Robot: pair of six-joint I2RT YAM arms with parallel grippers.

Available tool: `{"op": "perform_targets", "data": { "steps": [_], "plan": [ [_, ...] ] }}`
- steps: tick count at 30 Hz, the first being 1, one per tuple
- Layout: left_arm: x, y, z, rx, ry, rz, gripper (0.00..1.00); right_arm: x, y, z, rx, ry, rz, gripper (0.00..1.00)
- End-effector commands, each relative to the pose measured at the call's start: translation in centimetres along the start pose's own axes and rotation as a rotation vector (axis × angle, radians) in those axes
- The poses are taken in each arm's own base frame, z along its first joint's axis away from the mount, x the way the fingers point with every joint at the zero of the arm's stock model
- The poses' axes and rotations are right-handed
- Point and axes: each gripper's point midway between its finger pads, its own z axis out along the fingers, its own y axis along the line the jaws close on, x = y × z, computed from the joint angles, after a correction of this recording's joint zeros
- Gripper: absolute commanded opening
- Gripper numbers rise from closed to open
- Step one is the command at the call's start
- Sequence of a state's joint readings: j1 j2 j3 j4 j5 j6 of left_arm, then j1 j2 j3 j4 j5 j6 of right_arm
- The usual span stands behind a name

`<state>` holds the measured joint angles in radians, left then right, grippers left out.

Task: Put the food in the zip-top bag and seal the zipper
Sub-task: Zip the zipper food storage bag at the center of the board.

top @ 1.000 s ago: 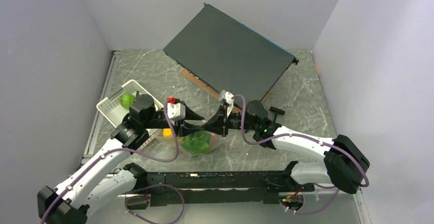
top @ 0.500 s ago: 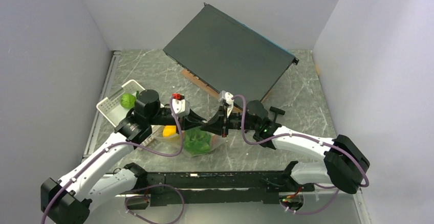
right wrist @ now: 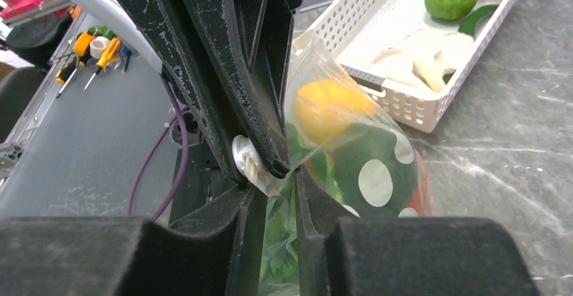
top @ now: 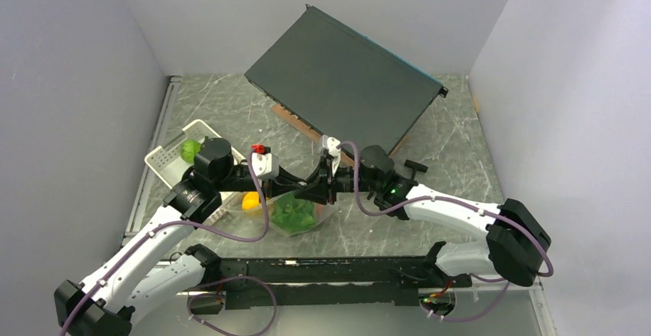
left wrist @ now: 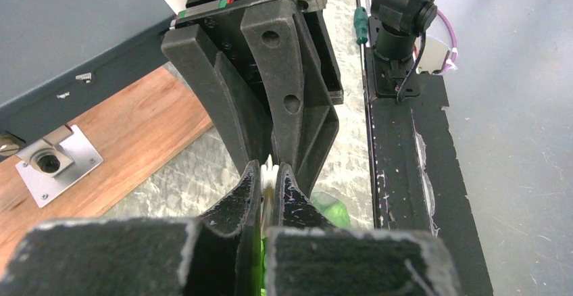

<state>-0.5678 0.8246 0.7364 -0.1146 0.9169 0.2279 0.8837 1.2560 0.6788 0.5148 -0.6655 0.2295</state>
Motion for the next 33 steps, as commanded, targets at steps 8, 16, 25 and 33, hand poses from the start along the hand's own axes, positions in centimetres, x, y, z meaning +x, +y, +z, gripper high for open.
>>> {"op": "perform_targets", "data": {
  "steps": [8, 16, 25, 33],
  "plan": [
    [-0.7, 0.3, -0.3, -0.025, -0.008, 0.036, 0.00, -3.4, -0.1, 0.1, 0.082, -0.118, -0.037, 0.00],
    [0.5, 1.1, -0.7, -0.085, 0.051, 0.024, 0.00, -3.9, -2.0, -2.3, 0.271, -0.231, 0.081, 0.00],
    [2.9, 0.9, -2.3, -0.147, 0.165, 0.019, 0.00, -3.1, -2.4, -3.3, 0.316, -0.262, 0.132, 0.00],
    [1.8, 0.3, -3.3, -0.195, 0.081, 0.080, 0.00, -2.9, -0.6, -3.1, 0.230, -0.185, 0.063, 0.00]
  ]
}}
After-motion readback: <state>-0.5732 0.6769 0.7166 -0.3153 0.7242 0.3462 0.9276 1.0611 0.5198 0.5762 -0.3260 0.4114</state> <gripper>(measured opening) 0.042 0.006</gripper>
